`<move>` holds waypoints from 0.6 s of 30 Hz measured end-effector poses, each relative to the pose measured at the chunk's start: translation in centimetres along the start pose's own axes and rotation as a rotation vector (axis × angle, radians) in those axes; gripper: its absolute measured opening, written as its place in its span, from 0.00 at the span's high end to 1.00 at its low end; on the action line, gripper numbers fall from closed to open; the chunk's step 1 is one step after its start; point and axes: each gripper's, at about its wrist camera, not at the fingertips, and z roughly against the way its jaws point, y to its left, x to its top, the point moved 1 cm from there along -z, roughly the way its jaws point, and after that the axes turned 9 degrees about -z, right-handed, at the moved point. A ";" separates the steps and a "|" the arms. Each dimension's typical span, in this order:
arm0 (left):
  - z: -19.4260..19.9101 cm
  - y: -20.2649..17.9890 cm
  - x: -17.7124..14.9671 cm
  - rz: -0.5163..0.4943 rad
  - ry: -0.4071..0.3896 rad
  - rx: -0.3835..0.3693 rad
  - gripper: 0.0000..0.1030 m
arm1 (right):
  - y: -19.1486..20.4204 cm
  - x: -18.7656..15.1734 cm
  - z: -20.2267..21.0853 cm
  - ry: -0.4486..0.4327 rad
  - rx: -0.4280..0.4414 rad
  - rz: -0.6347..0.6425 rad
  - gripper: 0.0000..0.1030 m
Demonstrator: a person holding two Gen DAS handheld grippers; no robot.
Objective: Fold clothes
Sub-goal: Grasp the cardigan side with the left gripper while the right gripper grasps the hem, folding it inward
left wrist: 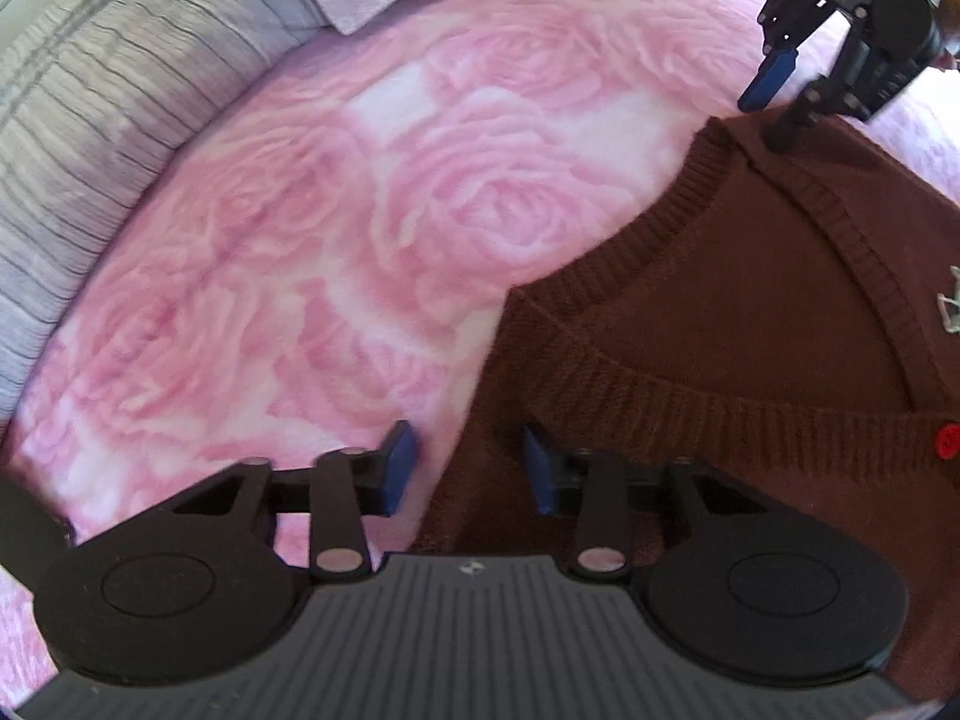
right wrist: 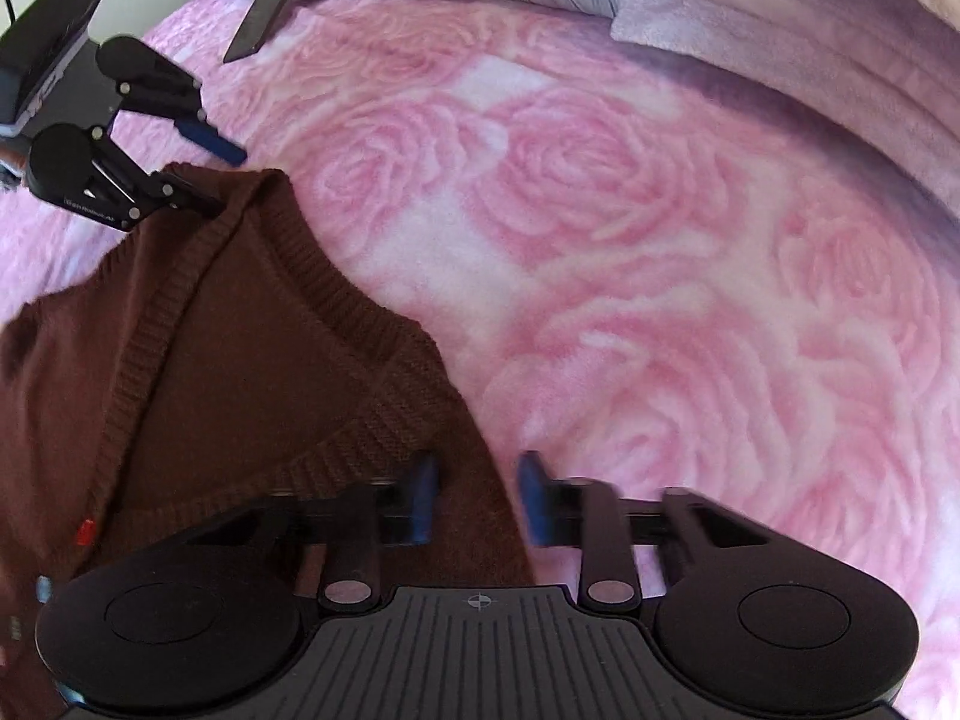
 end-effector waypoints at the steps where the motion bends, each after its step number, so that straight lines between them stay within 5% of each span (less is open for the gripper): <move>1: 0.2 -0.3 0.2 -0.010 0.004 -0.005 0.92 | 0.2 0.1 0.1 0.009 -0.001 -0.001 0.92; 10: 10.4 -4.1 -1.3 -0.110 -0.200 0.116 0.96 | 6.0 -1.3 8.2 -0.166 -0.083 0.083 0.96; 18: 21.3 -16.2 -8.6 -0.221 -0.291 0.056 0.96 | 18.3 -10.3 17.8 -0.231 -0.117 0.069 0.97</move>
